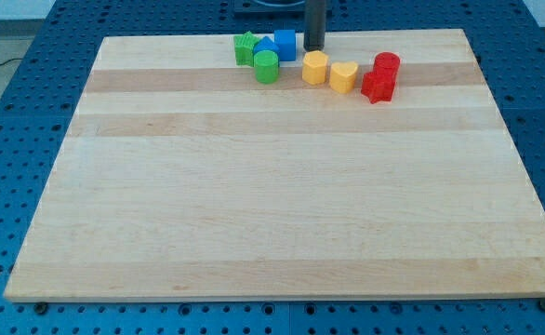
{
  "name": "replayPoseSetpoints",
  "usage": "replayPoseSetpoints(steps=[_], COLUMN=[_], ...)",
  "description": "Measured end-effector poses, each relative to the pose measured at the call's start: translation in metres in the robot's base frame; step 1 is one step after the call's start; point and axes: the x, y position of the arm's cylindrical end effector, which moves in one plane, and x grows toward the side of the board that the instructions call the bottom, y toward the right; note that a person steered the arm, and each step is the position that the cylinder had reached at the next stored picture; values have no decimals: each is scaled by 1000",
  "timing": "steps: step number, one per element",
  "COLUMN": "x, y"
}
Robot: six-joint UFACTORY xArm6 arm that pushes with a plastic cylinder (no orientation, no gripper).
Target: Move the yellow heart bottom diagonally to the yellow hexagon
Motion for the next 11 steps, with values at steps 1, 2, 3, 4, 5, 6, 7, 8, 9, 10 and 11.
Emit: replayPoseSetpoints(steps=[1, 2, 3, 4, 5, 6, 7, 8, 9, 10, 11], x=[3, 26, 49, 87, 106, 91, 56, 41, 63, 120, 147], y=[18, 22, 23, 23, 24, 36, 41, 29, 4, -20, -29])
